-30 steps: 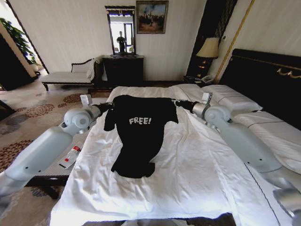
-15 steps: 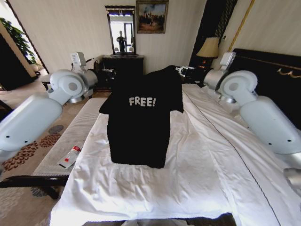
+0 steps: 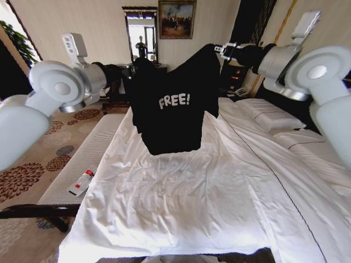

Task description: Fold the clothes on the bed.

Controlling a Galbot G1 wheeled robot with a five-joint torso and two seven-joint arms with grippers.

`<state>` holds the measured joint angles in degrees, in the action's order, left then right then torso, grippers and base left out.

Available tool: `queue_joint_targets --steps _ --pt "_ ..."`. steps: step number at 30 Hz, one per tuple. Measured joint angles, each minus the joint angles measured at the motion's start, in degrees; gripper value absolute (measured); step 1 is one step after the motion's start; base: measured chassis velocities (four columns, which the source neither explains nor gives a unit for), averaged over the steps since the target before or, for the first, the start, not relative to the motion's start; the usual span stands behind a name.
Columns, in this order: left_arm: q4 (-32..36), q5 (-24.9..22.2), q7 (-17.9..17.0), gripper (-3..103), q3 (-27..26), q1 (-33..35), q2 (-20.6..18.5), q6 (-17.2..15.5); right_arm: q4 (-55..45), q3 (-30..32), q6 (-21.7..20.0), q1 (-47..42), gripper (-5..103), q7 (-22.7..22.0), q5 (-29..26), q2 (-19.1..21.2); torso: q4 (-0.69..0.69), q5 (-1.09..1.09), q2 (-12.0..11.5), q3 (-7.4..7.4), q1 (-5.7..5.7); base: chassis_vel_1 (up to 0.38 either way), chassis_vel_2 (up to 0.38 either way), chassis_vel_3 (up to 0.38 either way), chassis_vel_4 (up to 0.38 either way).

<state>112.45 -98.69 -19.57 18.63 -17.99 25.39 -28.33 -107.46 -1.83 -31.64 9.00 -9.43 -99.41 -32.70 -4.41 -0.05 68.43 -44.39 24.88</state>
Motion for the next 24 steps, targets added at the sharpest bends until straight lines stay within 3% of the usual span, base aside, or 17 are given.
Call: queue_joint_targets --steps 4,5,7,9,10,12,15,17,20,24 --pt "6.0 -3.2 0.7 1 -7.7 5.5 -7.6 -0.1 -6.8 5.3 -0.2 -4.8 0 -1.7 -3.1 3.7 -0.03 0.01 0.0 0.01 -0.01 0.0 0.0 0.0 0.0" --pt "6.0 -3.2 0.7 1 -7.7 5.5 -7.6 -0.1 -6.8 5.3 -0.2 -4.8 0 -1.7 -3.1 3.7 -0.03 0.01 0.0 0.01 -0.01 0.0 0.0 0.0 0.0" --pt "8.5 -3.9 1.0 1 -14.1 10.5 -10.7 -0.3 -9.4 6.9 -0.2 -6.2 0 -2.6 -4.4 4.5 -0.04 0.01 0.0 0.02 -0.01 0.0 0.0 0.0 0.0" --pt "12.9 -5.6 2.0 1 -21.3 18.1 -17.3 1.0 -13.2 8.6 -0.5 -7.6 0 -3.7 -6.5 5.0 0.04 -0.02 0.0 0.01 -0.01 0.0 0.0 0.0 0.0" --pt "12.9 -5.6 2.0 1 -21.3 18.1 -17.3 1.0 -13.2 8.6 -0.5 -7.6 0 -3.7 -6.5 5.0 0.04 -0.02 0.0 0.01 -0.01 0.0 0.0 0.0 0.0" --pt "15.4 -6.1 2.9 1 -23.5 20.9 -21.6 3.0 -16.0 10.8 -0.5 -9.3 0 -4.3 -7.5 6.2 0.09 -0.02 0.0 0.01 -0.01 0.0 0.0 0.0 0.0" --pt "19.0 -9.1 4.0 1 -25.5 23.0 -27.9 4.3 -22.0 20.4 -0.5 -16.7 0 -5.3 -10.1 9.7 0.02 0.02 0.0 0.02 -0.02 0.0 0.0 0.0 0.0" --pt "19.7 -10.3 3.9 1 -26.5 23.5 -28.9 4.1 -23.4 23.8 -0.5 -19.5 0 -5.4 -11.0 11.1 -0.02 0.02 0.0 0.02 -0.02 0.0 0.0 0.0 0.0" --pt "21.4 -14.9 3.0 1 -32.7 26.7 -31.9 2.9 -27.0 30.0 -0.5 -24.8 0 -6.2 -15.0 14.8 -0.06 0.06 0.0 0.02 -0.03 0.0 0.0 0.0 0.0" --pt "22.9 -16.7 1.8 1 -32.8 26.2 -34.4 1.8 -29.7 31.8 -0.7 -24.9 0 -8.0 -19.9 16.4 0.0 0.0 0.0 0.0 -0.01 0.0 0.0 0.0 0.0"
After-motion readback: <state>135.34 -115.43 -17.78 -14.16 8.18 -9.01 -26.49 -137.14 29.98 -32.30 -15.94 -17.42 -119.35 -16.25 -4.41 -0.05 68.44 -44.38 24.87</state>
